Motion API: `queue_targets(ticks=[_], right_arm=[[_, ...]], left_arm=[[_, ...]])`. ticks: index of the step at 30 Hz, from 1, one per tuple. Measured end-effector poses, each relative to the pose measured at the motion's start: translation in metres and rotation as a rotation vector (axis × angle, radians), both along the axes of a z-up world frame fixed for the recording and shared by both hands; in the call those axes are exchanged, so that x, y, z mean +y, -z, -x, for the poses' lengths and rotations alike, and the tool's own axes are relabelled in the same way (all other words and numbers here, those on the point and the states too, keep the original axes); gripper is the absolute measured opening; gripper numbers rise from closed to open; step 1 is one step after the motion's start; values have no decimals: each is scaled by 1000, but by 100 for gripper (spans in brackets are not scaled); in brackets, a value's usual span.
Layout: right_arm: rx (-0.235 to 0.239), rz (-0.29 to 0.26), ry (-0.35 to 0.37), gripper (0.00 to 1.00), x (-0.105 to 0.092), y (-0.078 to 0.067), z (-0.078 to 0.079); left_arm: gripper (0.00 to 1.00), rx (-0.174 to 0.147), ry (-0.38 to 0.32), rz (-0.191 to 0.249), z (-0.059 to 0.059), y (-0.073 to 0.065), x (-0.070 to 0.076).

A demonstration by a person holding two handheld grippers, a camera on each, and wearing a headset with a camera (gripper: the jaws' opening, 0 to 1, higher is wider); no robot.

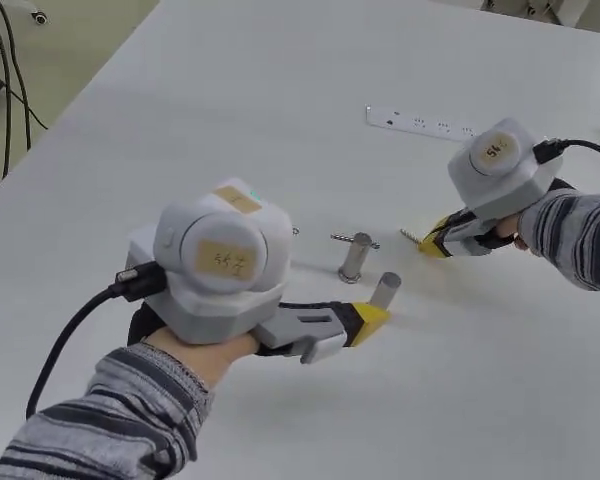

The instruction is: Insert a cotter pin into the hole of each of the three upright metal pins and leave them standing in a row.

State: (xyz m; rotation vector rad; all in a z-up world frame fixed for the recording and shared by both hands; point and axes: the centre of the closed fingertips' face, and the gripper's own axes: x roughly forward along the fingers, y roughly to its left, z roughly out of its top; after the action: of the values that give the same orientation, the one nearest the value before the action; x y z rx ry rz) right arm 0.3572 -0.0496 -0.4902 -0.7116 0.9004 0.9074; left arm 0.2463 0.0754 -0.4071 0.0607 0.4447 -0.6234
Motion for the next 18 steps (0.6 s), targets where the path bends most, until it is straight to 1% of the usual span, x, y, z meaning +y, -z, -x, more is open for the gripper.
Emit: queue_targets(ticks=[5, 8, 13, 16, 18], right_arm=[[-32, -12, -21, 0, -1, -11, 4], [-57, -10, -52, 0, -2, -19, 8], [-86, -31, -88, 0, -1, -33, 18], [-98, -69, -93, 0, 0, -43, 25], [-110, -83, -100, 0, 1, -50, 31]], left_arm=[[91, -6, 4, 3, 0, -1, 0], [90, -2, 14, 6, 1, 0, -3], [88, 2, 29, 10, 3, 1, -7], [86, 10, 29, 16, 4, 1, -8], [84, 12, 30, 20, 4, 2, -8]])
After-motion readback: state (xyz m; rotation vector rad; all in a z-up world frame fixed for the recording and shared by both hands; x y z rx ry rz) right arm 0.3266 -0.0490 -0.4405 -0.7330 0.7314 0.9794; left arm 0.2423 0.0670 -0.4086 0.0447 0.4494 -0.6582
